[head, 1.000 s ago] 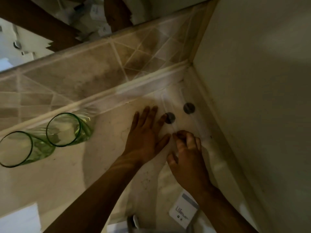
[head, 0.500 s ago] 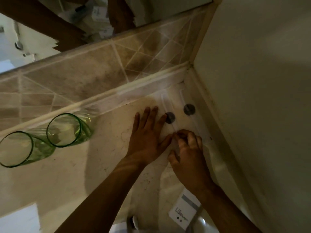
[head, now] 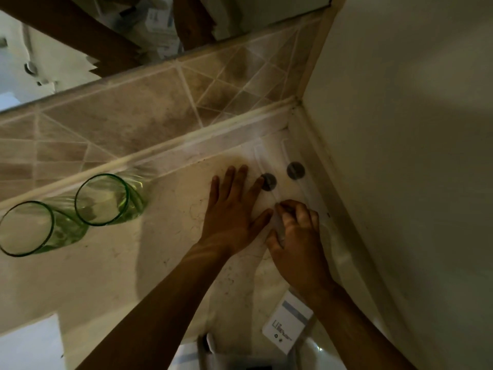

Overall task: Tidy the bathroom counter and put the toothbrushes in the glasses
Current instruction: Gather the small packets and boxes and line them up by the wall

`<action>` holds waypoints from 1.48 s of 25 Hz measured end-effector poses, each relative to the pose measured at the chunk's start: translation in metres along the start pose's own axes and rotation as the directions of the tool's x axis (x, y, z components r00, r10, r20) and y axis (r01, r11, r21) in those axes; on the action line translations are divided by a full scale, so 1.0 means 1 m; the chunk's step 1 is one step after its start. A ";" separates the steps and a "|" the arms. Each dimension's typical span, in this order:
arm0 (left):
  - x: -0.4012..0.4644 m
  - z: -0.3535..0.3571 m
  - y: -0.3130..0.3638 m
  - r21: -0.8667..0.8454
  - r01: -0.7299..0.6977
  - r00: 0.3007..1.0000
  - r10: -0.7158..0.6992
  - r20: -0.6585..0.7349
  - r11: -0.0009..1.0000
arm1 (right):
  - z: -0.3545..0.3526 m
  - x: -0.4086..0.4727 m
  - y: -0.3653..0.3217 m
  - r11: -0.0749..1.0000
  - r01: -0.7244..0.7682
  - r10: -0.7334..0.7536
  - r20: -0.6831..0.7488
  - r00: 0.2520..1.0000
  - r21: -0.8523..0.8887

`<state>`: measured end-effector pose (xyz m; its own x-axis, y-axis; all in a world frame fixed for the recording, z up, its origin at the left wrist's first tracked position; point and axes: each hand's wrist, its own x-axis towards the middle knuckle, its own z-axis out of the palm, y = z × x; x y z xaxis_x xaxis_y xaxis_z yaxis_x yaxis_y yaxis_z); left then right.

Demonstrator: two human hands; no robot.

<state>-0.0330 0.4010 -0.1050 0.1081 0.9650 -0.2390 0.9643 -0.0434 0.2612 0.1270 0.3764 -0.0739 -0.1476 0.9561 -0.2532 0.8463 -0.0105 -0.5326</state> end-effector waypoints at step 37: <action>-0.272 0.012 0.075 -0.737 0.252 0.934 -0.357 0.016 0.627 | -0.010 -0.160 0.024 0.953 -0.250 0.241 0.070 0.968 0.174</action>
<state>0.0131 0.1318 -0.0309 -0.2395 0.9128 -0.3309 0.4532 0.4066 0.7933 0.1762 0.2265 -0.0378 0.0251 0.9023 -0.4304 0.7540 -0.2998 -0.5844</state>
